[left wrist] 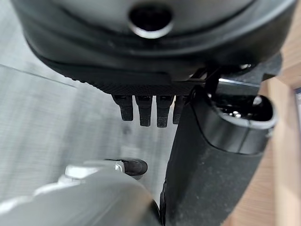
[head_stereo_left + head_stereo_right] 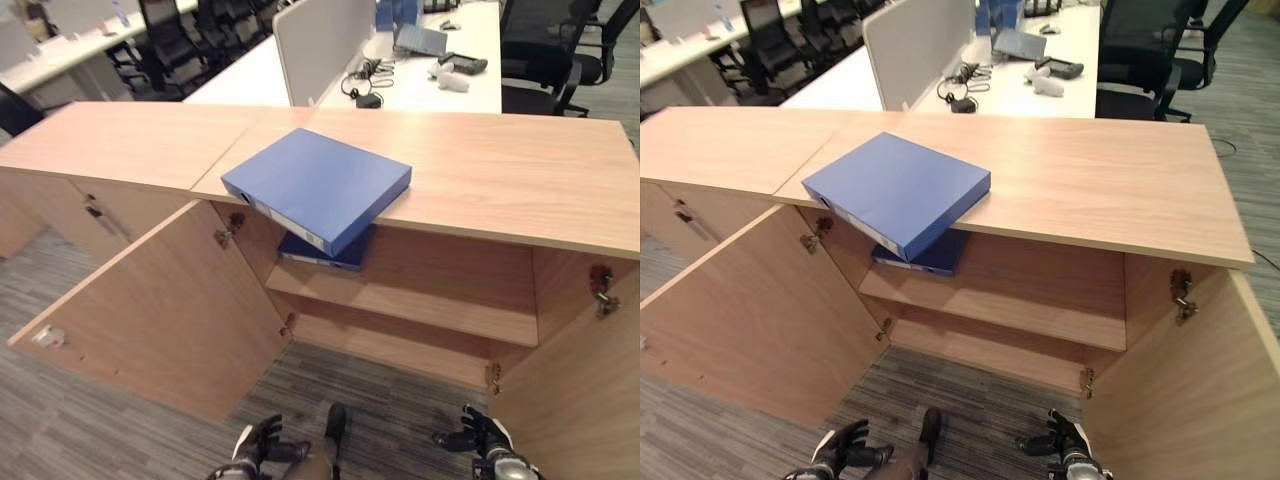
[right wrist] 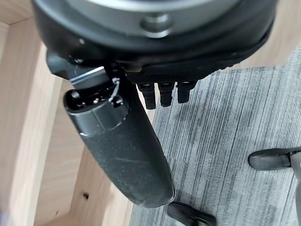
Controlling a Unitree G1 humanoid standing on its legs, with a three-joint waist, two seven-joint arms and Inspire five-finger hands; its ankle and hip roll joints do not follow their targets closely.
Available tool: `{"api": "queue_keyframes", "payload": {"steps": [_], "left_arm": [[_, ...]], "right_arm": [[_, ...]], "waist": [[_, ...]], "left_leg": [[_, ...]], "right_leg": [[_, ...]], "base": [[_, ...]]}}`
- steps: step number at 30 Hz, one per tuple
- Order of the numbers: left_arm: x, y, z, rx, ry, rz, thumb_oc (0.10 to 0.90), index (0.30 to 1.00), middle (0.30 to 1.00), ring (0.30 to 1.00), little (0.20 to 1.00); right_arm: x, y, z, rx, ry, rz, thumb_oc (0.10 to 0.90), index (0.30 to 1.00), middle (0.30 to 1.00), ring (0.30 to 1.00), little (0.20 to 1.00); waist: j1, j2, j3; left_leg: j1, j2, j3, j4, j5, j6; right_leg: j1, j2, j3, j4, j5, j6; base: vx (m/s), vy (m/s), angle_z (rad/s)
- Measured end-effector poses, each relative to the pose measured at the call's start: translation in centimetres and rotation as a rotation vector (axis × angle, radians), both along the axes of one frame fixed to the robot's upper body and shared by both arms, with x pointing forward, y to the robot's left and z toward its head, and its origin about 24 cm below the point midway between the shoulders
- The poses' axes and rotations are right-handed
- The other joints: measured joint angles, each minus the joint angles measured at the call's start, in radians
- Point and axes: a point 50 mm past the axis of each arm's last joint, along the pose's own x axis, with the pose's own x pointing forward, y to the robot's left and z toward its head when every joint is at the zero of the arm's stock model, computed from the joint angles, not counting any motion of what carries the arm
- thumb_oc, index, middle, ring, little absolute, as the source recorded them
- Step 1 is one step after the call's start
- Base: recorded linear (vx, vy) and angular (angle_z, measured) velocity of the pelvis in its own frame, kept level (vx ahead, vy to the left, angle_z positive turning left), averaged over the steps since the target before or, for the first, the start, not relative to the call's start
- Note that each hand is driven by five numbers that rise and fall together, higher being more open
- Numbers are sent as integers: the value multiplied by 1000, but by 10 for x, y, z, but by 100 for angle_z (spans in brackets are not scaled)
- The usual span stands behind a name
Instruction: Put the empty folder in the office cabinet
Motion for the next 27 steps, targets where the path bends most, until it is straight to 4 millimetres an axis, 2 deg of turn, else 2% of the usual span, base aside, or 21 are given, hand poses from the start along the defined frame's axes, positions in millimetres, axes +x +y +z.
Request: {"api": "queue_keyframes", "payload": {"steps": [1,2,3,4,5,6,7,8,11,14,15,16,18,19,20,22,23,24,25,26,27], "left_arm": [[8,5,3,14,-15,6,800,900,900,900,900],[13,12,5,32,-26,23,800,900,900,900,900],[13,20,7,59,-27,34,800,900,900,900,900],[8,30,6,91,0,41,800,900,900,900,900],[5,33,4,104,22,40,800,900,900,900,900],[3,33,3,106,35,42,800,900,900,900,900],[3,31,2,111,39,35,800,900,900,900,900],[-7,32,-1,126,70,21,800,900,900,900,900],[-16,32,-4,132,103,14,800,900,900,900,900],[-25,37,-5,143,128,18,800,900,900,900,900],[-26,41,-5,157,132,9,800,900,900,900,900],[-23,41,-4,158,124,7,800,900,900,900,900],[-16,42,-1,166,99,-14,800,900,900,900,900],[-18,42,-1,170,100,-25,800,900,900,900,900],[-14,43,1,171,90,-28,800,900,900,900,900],[-11,42,2,171,78,-29,800,900,900,900,900],[-8,41,3,170,70,-31,800,900,900,900,900],[-6,39,3,165,67,-34,800,900,900,900,900],[-5,39,3,164,62,-33,800,900,900,900,900],[-5,41,4,166,59,-23,800,900,900,900,900],[-5,42,4,167,60,-17,800,900,900,900,900]], "right_arm": [[0,3,-1,8,3,3,800,900,900,900,900],[3,9,-2,23,-5,5,800,900,900,900,900],[2,15,-3,39,-3,6,800,900,900,900,900],[-1,24,-7,69,9,8,800,900,900,900,900],[-6,28,-10,82,18,5,800,900,900,900,900],[-10,29,-11,87,29,2,800,900,900,900,900],[-10,29,-11,95,32,1,800,900,900,900,900],[-2,37,-10,120,12,10,800,900,900,900,900],[4,47,-10,146,-2,17,800,900,900,900,900],[11,60,-10,176,-18,31,800,900,900,900,900],[11,62,-10,180,-19,38,800,900,900,900,900],[15,62,-8,178,-28,40,800,900,900,900,900],[22,63,-6,177,-40,50,800,900,900,900,900],[25,64,-5,177,-46,59,800,900,900,900,900],[34,66,-1,175,-76,73,800,900,900,900,900],[33,66,-1,175,-74,72,800,900,900,900,900],[33,65,-1,174,-75,72,800,900,900,900,900],[32,64,-1,167,-74,73,800,900,900,900,900],[32,64,-1,166,-76,75,800,900,900,900,900],[26,64,-3,169,-59,76,800,900,900,900,900],[24,64,-4,169,-52,77,800,900,900,900,900]], "waist": [[-10,-14,27],[-3,-42,49],[-2,-57,58],[-3,-76,63],[-14,-94,55],[-16,-96,55],[-15,-94,56],[-12,-95,54],[-6,-105,48],[3,-147,-2],[17,-171,-26],[17,-177,-33],[29,-179,-40],[35,-171,-42],[30,-165,-44],[29,-159,-48],[29,-146,-53],[32,-114,-55],[22,-104,-56],[20,-109,-56],[22,-112,-56]], "left_leg": [[21,-29,15,50,38,31],[36,-46,38,65,40,40],[57,-57,51,65,57,78],[98,-83,58,61,97,162],[111,-105,59,58,80,175],[121,-123,64,63,71,187],[115,-136,83,86,43,210],[115,-146,109,89,19,230],[134,-149,135,63,8,244],[141,-160,160,44,-12,262],[149,-160,163,35,0,273],[149,-162,163,37,-4,278],[150,-149,186,32,-17,287],[149,-130,198,24,-1,280],[159,-125,194,25,-9,291],[172,-125,193,25,-16,301],[177,-122,192,18,-24,312],[180,-107,189,1,-7,298],[174,-104,181,1,2,292],[175,-114,174,2,10,286],[175,-115,177,1,16,278]], "right_leg": [[26,-32,30,45,-61,39],[10,-42,41,108,-96,67],[-1,-34,45,140,-110,78],[14,-9,41,131,-117,76],[29,-6,36,105,-110,58],[36,-5,19,97,-106,52],[46,-22,-3,80,-76,39],[43,-43,-8,69,-54,58],[37,-58,-5,72,-39,88],[15,-73,-3,97,-41,99],[-2,-75,-5,131,-57,124],[-5,-75,-4,138,-56,128],[-59,-56,-19,213,-53,146],[-94,-42,-51,274,-56,181],[-121,-39,-106,333,-58,213],[-130,-40,-134,376,-64,221],[-145,-54,-151,388,-68,220],[-157,-96,-217,311,-90,191],[-145,-109,-229,245,-82,199],[-135,-140,-219,163,-65,192],[-136,-160,-216,136,-51,192]], "base": [[232,85,-114],[231,98,-111],[181,92,-105],[312,194,-67],[319,207,-30],[324,226,1],[319,230,-26],[302,231,-38],[177,131,-32],[159,121,-24],[89,75,-13],[86,73,-11],[58,46,-30],[75,56,-42],[60,44,-24],[57,-1,-1],[57,-55,-8],[42,-49,2],[7,-97,26],[-5,-73,32],[-22,-112,22]]}}
